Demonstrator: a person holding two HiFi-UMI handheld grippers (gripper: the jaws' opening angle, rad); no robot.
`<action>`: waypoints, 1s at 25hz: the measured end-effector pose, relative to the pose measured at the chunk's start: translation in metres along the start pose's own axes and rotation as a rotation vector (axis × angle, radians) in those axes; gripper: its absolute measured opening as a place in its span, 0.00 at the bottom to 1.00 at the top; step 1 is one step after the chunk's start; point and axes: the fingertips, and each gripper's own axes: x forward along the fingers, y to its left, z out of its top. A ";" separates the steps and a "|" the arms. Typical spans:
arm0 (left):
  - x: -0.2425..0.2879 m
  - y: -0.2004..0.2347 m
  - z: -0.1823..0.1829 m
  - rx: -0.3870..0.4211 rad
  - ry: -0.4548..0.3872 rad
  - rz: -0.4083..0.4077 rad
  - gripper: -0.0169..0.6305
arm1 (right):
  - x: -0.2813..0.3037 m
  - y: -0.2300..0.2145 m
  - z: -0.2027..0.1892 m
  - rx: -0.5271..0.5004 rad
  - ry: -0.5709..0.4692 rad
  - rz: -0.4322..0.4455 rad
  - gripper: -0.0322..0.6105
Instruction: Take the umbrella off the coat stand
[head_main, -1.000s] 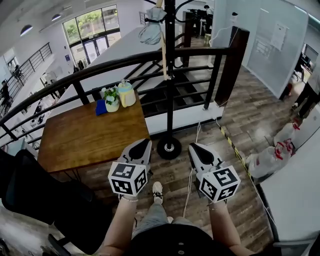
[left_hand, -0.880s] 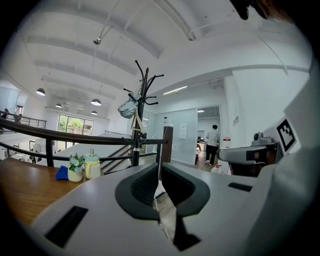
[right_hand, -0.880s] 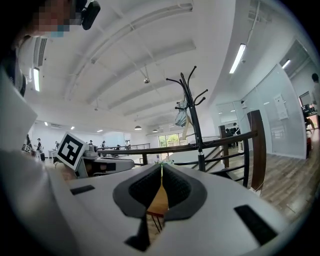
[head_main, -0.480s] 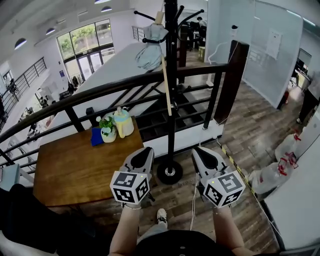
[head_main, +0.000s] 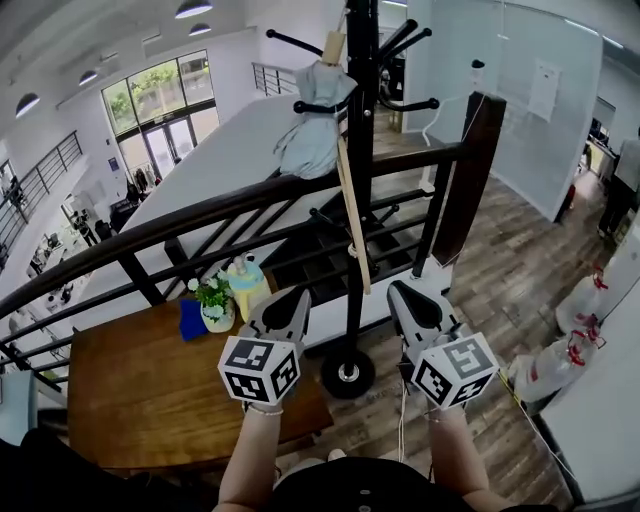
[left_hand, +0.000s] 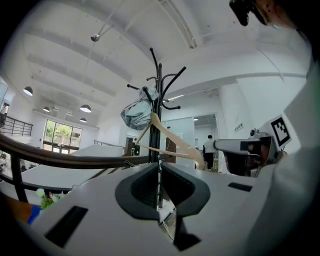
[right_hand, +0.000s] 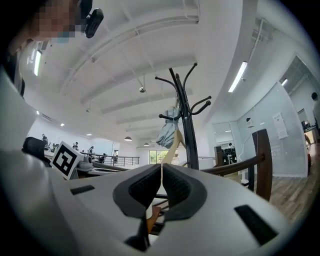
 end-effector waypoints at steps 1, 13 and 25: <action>0.006 0.006 0.001 0.001 -0.002 -0.007 0.07 | 0.008 -0.003 0.001 0.002 -0.007 -0.008 0.10; 0.047 0.046 -0.006 -0.029 0.007 -0.051 0.07 | 0.053 -0.027 0.001 0.000 -0.034 -0.072 0.10; 0.073 0.072 0.067 0.050 -0.116 -0.025 0.07 | 0.101 -0.047 0.038 -0.036 -0.086 0.027 0.10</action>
